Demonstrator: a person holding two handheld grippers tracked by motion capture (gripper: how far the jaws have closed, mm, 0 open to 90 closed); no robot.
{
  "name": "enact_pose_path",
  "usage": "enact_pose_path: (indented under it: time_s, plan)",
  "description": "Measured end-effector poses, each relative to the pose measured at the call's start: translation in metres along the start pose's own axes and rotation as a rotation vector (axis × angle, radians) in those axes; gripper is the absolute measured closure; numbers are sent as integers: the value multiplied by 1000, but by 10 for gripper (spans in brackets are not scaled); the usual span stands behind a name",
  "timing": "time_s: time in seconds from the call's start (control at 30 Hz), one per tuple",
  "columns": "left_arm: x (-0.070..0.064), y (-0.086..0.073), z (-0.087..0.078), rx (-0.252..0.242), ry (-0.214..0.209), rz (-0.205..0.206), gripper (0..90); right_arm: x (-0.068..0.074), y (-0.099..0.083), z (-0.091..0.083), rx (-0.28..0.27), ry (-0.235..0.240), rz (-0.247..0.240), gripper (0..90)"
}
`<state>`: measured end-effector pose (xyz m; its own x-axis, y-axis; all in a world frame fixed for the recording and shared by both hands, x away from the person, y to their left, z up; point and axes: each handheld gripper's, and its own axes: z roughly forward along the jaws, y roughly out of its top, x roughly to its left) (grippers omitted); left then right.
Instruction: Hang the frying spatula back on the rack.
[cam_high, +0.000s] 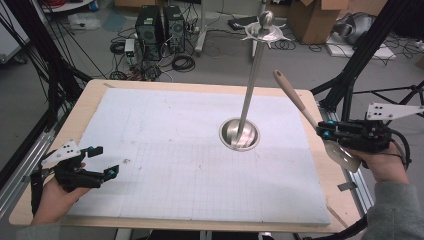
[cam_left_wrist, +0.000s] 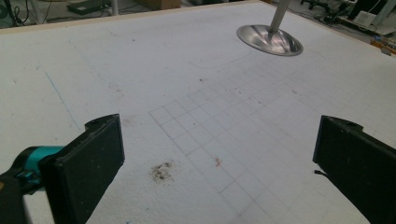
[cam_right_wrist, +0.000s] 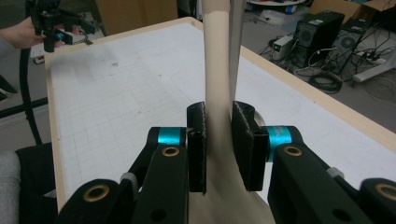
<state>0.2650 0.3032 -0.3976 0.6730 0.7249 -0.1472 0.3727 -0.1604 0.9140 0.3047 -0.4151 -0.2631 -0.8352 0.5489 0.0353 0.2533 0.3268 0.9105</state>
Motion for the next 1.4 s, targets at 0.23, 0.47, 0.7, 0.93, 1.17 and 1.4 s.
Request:
enact_pose_path:
  time_s: [0.23,0.47,0.7,0.93,1.17,1.4]
  plan:
    - [0,-1,-1,4,1,2,24,-5,4,-9,-19,-21,7,763]
    - [0,-2,-1,4,3,-4,24,-9,7,-16,-37,-39,25,763]
    - [1,-3,-3,7,6,-7,24,-13,12,-19,-59,-49,22,763]
    - [2,-4,-4,6,8,-10,24,-14,19,-24,-66,-60,31,763]
    - [3,-5,-5,10,11,-14,24,-15,21,-28,-77,-74,37,763]
    - [2,-6,-4,17,16,-8,24,-16,25,-29,-86,-94,31,763]
